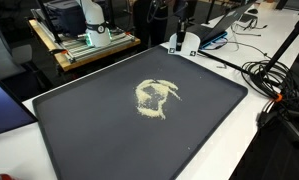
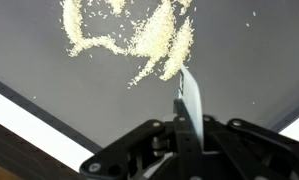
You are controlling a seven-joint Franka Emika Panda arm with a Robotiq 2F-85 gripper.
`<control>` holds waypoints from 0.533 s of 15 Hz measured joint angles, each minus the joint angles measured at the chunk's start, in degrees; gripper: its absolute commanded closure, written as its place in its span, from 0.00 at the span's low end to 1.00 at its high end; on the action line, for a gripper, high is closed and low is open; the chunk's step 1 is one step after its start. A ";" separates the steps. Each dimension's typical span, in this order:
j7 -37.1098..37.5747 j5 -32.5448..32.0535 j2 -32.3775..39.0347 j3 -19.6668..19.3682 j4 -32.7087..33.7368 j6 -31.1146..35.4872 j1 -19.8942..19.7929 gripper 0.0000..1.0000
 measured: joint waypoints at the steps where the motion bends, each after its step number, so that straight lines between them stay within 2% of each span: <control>1: 0.09 0.92 -0.40 -0.42 0.00 0.54 -0.56 0.99; 8: 3.05 5.16 -3.78 -3.66 -0.67 1.98 -2.92 0.96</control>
